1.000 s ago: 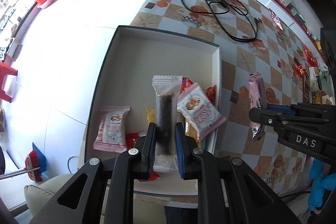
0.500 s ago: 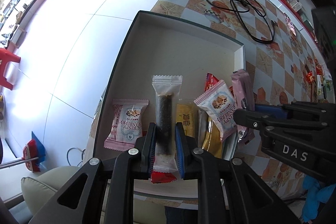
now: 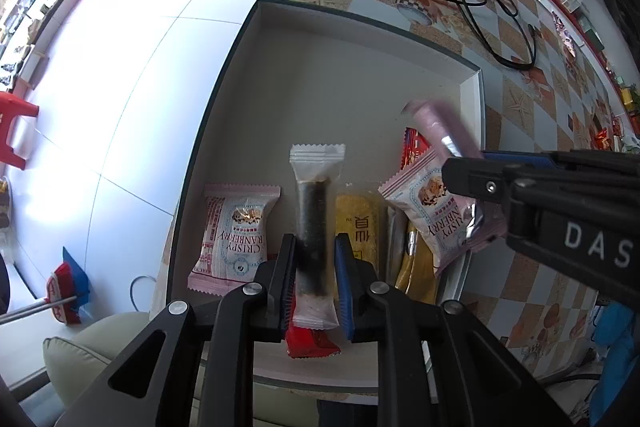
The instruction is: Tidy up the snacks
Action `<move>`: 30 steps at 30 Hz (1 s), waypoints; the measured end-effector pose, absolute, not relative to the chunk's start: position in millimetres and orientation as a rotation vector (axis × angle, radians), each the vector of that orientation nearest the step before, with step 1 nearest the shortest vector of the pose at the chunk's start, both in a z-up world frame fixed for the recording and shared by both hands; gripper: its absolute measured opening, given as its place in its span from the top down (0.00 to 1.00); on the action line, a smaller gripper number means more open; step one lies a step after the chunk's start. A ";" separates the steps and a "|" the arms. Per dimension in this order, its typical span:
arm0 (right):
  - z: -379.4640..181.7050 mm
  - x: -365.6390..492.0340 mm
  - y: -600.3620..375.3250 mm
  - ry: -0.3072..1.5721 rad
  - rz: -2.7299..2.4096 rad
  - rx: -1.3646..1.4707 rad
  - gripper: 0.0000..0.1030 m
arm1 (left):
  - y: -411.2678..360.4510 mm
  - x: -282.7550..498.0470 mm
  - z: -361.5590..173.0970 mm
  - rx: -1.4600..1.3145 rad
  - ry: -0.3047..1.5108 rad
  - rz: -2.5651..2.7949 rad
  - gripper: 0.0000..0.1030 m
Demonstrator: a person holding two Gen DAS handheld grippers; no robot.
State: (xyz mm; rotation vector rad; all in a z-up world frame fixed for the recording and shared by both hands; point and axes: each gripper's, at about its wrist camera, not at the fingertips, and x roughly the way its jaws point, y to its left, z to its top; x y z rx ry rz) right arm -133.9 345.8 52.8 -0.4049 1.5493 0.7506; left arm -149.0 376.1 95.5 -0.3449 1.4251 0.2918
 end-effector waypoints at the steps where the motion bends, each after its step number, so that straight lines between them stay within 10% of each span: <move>1: 52.2 -133.8 348.2 1.554 0.754 -0.408 0.74 | 375.8 -148.5 96.5 -0.340 1.422 0.290 0.70; 3: 51.7 -134.4 351.0 1.552 0.752 -0.423 0.67 | 375.7 -148.0 99.5 -0.325 1.410 0.305 0.40; 5: 53.3 -135.6 350.8 1.534 0.744 -0.432 0.32 | 377.4 -148.5 105.5 -0.308 1.380 0.335 0.20; 14: 60.0 -138.2 341.4 1.491 0.717 -0.471 0.27 | 378.2 -145.3 103.9 -0.215 1.439 0.404 0.17; 17: 62.9 -140.3 335.4 1.473 0.710 -0.470 0.00 | 378.1 -146.0 106.1 -0.222 1.430 0.397 0.17; 30: 74.5 -151.2 312.3 1.427 0.688 -0.502 0.00 | 378.1 -152.0 112.2 -0.243 1.429 0.437 0.17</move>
